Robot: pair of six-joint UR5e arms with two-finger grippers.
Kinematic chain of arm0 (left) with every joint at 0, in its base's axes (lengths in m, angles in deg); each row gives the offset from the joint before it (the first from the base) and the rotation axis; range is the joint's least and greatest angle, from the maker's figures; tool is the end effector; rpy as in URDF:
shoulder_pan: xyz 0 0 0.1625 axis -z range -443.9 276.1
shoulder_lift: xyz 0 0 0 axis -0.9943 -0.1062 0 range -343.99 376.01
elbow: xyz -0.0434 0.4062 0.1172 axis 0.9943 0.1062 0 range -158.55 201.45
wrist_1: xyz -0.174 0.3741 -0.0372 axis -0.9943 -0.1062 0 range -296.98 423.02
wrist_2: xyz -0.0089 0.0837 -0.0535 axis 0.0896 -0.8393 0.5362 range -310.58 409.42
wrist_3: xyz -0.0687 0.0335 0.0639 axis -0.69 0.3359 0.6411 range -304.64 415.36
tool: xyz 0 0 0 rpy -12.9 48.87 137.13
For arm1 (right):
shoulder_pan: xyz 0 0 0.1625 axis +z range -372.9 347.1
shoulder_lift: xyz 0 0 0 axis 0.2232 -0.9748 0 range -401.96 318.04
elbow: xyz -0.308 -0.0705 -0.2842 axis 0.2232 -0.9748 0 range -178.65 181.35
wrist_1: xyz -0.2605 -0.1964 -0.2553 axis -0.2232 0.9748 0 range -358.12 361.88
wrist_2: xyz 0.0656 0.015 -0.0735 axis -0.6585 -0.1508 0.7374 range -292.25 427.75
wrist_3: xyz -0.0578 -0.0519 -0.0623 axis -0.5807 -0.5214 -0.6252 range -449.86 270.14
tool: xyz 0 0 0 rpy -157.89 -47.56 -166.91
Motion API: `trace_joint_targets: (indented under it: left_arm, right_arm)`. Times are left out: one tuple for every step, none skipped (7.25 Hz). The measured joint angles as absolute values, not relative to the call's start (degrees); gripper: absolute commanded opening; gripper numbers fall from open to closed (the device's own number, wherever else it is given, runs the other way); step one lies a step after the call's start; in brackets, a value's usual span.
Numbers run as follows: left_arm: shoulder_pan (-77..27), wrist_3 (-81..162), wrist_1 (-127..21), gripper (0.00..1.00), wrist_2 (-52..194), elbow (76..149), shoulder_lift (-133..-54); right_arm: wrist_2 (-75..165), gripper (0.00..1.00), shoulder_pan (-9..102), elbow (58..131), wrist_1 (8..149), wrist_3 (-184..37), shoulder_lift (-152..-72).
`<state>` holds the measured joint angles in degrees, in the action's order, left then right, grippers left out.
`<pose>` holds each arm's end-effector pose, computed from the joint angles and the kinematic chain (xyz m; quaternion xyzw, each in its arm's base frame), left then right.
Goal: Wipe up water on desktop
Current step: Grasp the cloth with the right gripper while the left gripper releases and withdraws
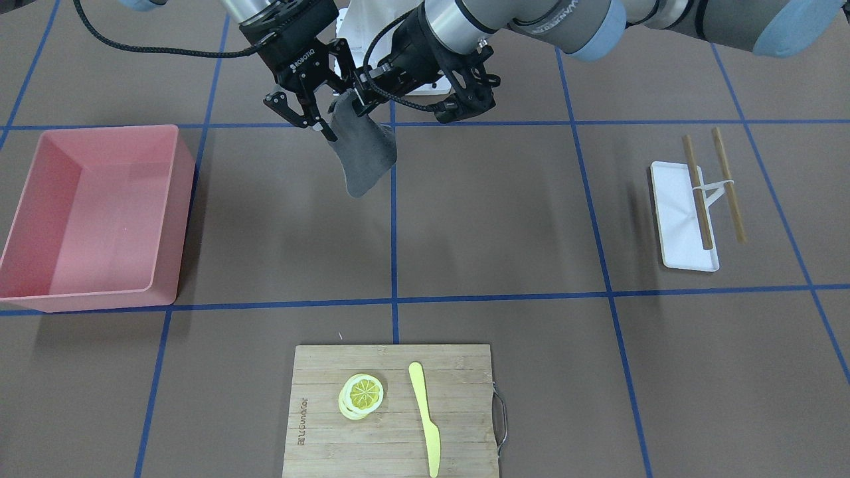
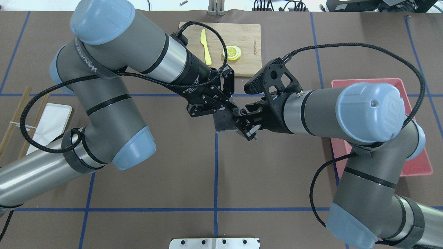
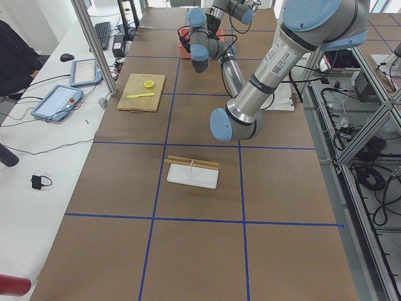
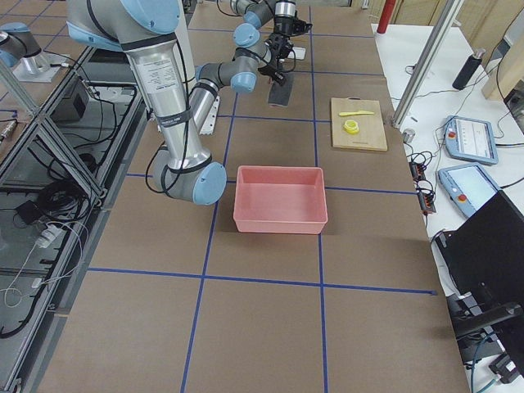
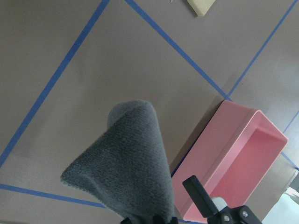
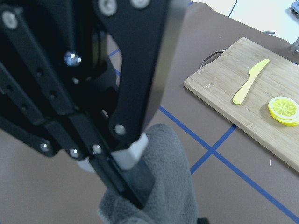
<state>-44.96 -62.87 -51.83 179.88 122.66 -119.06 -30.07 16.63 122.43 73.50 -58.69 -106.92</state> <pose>0.4305 -0.4362 0.0496 -0.2045 0.6320 -0.2070 0.7183 -0.3937 -0.3606 0.1522 0.3820 -0.4709 -0.2408 0.7579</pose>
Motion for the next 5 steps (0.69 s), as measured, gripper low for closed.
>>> trace_joint_targets:
  left_arm:
    - [-44.96, -62.9, -51.85, 0.0, 179.91, 122.63, -119.08]
    - [-44.97, -62.97, -51.85, 0.0, 179.91, 122.62, -119.12]
    - [-44.97, -62.97, -51.86, 0.05, 179.88, 122.62, -119.15]
    - [-44.97, -62.83, -51.86, 0.9, 179.7, 122.62, -119.12]
    - [-44.96, -62.59, -51.88, 0.99, 178.99, 122.68, -119.03]
  right_arm:
    - [-30.07, 0.13, 16.62, 122.44, 73.5, -58.15, -106.9]
    - [-30.07, 0.0, 16.59, 122.45, 73.51, -57.8, -106.86]
    - [-30.11, 0.0, 16.58, 122.46, 73.51, -57.13, -106.84]
    - [-30.21, 0.0, 16.6, 122.46, 73.51, -56.16, -106.85]
    - [-30.3, 0.0, 16.62, 122.46, 73.51, -55.42, -106.88]
